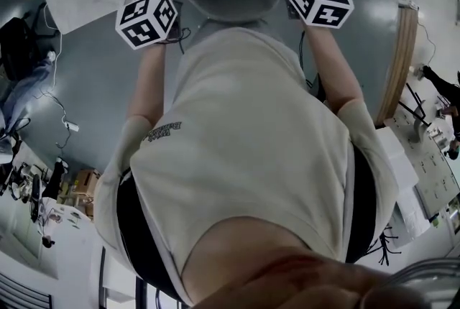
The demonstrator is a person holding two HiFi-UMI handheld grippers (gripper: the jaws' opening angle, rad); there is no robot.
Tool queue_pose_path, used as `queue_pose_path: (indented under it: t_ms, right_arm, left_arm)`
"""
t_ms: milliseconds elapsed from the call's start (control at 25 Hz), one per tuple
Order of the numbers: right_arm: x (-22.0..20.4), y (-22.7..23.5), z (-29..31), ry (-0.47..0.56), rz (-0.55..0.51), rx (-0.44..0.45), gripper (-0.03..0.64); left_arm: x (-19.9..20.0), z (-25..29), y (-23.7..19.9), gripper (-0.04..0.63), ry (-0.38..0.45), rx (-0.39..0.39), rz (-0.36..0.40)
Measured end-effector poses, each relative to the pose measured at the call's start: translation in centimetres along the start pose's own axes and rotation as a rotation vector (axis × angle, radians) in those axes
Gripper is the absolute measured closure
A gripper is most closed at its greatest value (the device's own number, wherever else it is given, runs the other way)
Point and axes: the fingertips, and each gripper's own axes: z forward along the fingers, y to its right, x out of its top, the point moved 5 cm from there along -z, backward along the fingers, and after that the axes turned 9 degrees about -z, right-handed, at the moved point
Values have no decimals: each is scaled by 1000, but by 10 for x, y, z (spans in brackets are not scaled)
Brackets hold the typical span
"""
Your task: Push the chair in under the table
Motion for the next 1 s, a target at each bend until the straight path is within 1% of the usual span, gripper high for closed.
queue_pose_path:
  t_ms: [120, 200, 240, 400, 480, 680, 800, 920, 1000]
  right_arm:
    - [28, -4, -10, 68, 32, 25, 482]
    - [46, -6, -19, 112, 54, 45, 483]
    - [55, -7, -24, 133, 54, 51, 486]
    - [83, -15, -38, 222, 38, 65, 505]
    - [95, -18, -46, 262, 22, 67, 506]
    - [121, -28, -70, 360, -25, 65, 516]
    - [133, -32, -80, 429, -38, 70, 543]
    - [141, -33, -86, 476, -41, 77, 565]
    - [142, -34, -88, 487, -42, 85, 575]
  left_arm:
    - [24, -12, 17, 466, 68, 2, 114]
    - [39, -22, 32, 466, 116, -14, 170]
    - [47, -27, 38, 469, 139, -27, 179]
    - [78, -47, 53, 480, 220, -88, 161]
    - [92, -58, 60, 491, 267, -107, 168]
    - [117, -87, 77, 523, 393, -110, 243]
    - [126, -102, 84, 551, 483, -122, 252]
    - [131, -108, 92, 557, 515, -134, 280]
    - [133, -109, 96, 565, 529, -139, 290]
